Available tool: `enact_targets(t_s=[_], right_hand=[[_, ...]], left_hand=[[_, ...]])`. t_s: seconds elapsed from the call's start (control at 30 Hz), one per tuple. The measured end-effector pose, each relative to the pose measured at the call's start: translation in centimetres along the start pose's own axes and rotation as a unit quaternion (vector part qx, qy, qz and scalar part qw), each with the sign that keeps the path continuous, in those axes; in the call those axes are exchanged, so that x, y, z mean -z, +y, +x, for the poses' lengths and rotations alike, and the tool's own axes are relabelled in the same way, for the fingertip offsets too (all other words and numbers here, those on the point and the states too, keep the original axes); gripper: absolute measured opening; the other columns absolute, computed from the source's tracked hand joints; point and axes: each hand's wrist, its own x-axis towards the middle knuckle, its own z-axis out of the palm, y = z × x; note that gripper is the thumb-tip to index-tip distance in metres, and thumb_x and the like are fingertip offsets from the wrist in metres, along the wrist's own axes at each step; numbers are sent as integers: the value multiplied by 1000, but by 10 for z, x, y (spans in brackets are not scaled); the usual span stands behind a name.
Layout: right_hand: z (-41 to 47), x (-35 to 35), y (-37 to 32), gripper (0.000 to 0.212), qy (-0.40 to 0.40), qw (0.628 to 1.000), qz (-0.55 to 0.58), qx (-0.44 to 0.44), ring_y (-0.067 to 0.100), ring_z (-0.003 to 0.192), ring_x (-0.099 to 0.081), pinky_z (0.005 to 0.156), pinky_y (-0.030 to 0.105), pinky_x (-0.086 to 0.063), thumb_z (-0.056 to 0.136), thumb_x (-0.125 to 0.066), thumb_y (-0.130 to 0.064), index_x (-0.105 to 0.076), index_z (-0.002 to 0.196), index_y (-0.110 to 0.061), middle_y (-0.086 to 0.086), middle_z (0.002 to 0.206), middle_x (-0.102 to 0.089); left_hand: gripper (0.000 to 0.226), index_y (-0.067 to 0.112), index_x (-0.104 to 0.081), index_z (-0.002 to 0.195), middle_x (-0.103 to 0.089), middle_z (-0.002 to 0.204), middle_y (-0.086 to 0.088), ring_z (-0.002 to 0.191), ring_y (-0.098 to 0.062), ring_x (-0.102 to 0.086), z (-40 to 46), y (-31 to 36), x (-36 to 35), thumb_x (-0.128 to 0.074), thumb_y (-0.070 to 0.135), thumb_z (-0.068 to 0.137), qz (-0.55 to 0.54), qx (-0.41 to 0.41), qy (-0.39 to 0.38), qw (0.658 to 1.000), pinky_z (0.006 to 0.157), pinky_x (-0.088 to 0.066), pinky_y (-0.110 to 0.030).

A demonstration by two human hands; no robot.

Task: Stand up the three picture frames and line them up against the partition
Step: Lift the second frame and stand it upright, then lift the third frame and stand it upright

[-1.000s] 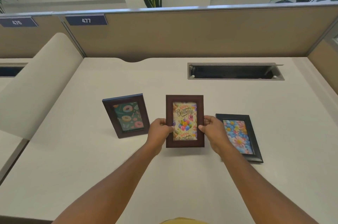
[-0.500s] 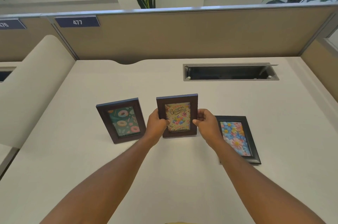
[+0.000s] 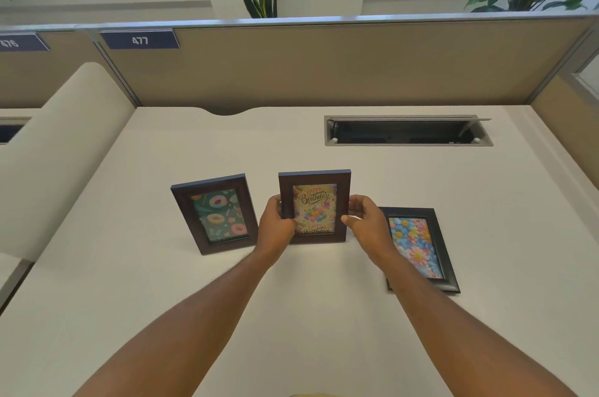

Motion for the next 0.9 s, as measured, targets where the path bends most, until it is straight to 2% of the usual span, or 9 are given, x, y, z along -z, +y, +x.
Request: enact_targets(t_s=[0.13, 0.2, 0.27, 0.37, 0.47, 0.57, 0.67, 0.8, 0.9], right_hand=[[-4, 20, 6, 33, 13, 999, -26, 15, 5, 101, -60, 73, 13, -46, 89, -65, -8, -58, 117, -25, -9, 109, -64], [-7, 35, 10, 31, 35, 998, -47, 17, 9, 102, -61, 75, 15, -46, 91, -63, -8, -59, 118, -22, -6, 112, -64], [-9, 52, 16, 31, 77, 993, -84, 24, 14, 103, -60, 78, 17, -46, 91, -60, -5, -61, 119, -17, -1, 114, -64], [-10, 86, 28, 32, 141, 974, -179, 9, 23, 108, -57, 86, 28, -46, 89, -57, -2, -62, 119, -10, 9, 119, -60], [-11, 121, 41, 36, 184, 930, -309, -75, 37, 108, -54, 85, 41, -49, 83, -59, -8, -61, 119, -7, 21, 117, -57], [-18, 145, 54, 48, 165, 911, -338, -167, 39, 114, -51, 88, 45, -50, 85, -61, -18, -53, 130, -6, 22, 125, -54], [-23, 156, 65, 48, 107, 921, -315, -201, 37, 115, -54, 84, 35, -47, 87, -58, -19, -50, 132, -4, 21, 129, -55], [-28, 162, 69, 22, 83, 931, -295, -197, 28, 87, -63, 60, 27, -41, 83, -57, -11, -63, 103, -3, 15, 104, -68], [-29, 166, 72, 15, 79, 943, -235, -222, 26, 71, -62, 58, 28, -48, 79, -52, -2, -66, 83, 1, 16, 86, -69]], left_hand=[[57, 18, -44, 139, -57, 125, 4, 117, -15, -56, -25, -15, -3, -65, 6, 87, 81, -26, 128, 988, 97, -52, -38], [53, 17, -45, 136, -55, 119, 3, 110, -16, -55, -41, -25, -7, -65, 11, 88, 126, -64, 189, 972, 92, -50, -35], [47, 17, -49, 130, -53, 112, 3, 103, -16, -53, -56, -32, -14, -65, 11, 86, 162, -104, 208, 959, 86, -50, -34], [41, 18, -53, 122, -53, 105, 3, 97, -16, -53, -73, -37, -37, -62, 6, 84, 182, -125, 179, 959, 84, -51, -33], [29, 18, -54, 110, -56, 99, 2, 92, -17, -55, -83, -36, -70, -57, 5, 84, 181, -105, 104, 972, 82, -53, -38], [41, 20, -52, 127, -61, 112, 1, 101, -19, -60, -85, -29, -109, -55, 9, 88, 166, -15, -31, 986, 83, -52, -29], [57, 21, -39, 144, -58, 125, -4, 112, -22, -59, -82, -20, -145, -56, 16, 89, 159, 98, -131, 974, 89, -51, -31], [61, 12, -37, 146, -54, 136, -13, 119, -30, -55, -74, -10, -177, -53, 12, 88, 128, 189, -130, 965, 101, -52, -44], [38, -3, -52, 123, -59, 118, -21, 108, -35, -62, -65, -6, -189, -53, 2, 85, 81, 244, -87, 962, 92, -56, -44]])
